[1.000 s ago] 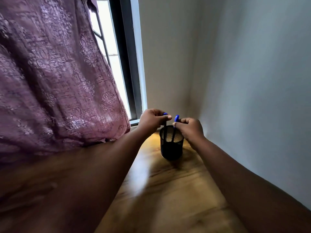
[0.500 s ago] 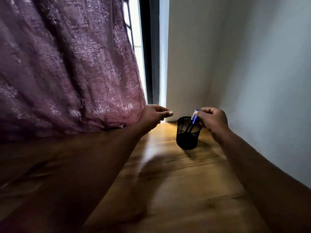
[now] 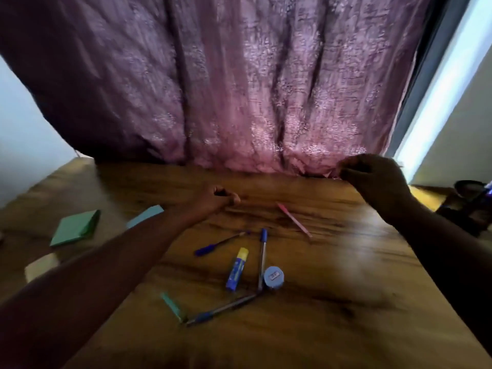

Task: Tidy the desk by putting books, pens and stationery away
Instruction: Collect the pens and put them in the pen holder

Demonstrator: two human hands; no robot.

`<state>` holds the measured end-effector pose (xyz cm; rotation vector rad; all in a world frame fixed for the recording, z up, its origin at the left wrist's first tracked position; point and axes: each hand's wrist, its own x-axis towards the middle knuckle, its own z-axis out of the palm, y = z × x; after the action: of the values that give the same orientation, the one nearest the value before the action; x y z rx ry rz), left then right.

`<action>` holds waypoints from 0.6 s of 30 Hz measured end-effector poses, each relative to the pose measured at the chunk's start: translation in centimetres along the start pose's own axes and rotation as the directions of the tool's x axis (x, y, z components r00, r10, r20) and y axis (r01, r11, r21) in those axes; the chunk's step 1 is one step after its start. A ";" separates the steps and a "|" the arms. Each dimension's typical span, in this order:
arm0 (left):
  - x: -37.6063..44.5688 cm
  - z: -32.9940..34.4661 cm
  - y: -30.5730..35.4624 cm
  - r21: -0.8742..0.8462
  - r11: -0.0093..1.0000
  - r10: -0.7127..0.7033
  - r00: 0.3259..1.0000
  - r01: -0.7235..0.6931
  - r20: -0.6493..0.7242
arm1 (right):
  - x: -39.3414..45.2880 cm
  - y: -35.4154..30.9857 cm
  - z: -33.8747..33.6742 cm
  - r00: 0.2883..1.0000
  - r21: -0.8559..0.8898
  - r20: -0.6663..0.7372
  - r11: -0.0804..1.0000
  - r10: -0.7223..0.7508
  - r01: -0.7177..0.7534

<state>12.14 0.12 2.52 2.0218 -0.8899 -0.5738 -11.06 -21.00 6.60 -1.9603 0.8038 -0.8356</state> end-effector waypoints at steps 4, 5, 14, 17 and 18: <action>-2.5 -7.2 -5.5 0.081 0.995 -0.054 0.988 0.066 -0.142 | -1.4 -2.6 10.0 0.978 -0.239 0.196 0.964 -0.066 0.113; -3.0 -8.5 -6.8 0.123 0.989 -0.066 0.987 0.085 -0.147 | -1.8 -3.2 12.3 0.964 -0.233 0.254 0.962 -0.082 0.144; -6.0 -11.2 -14.4 0.538 0.835 -0.133 0.991 0.112 0.000 | -5.9 -4.4 27.1 0.632 -0.330 0.770 0.789 -0.093 0.518; -5.9 -10.4 -15.9 0.602 0.789 -0.167 0.986 0.122 0.019 | -6.7 -3.5 28.3 0.508 -0.356 0.861 0.690 -0.021 0.630; -6.0 -10.2 -15.9 0.600 0.790 -0.169 0.986 0.130 0.009 | -6.7 -3.4 28.4 0.498 -0.359 0.867 0.683 -0.008 0.636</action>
<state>21.13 16.24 -4.74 2.6821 -1.0456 -0.4772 8.24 -1.78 -4.27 -2.8311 0.0538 0.3414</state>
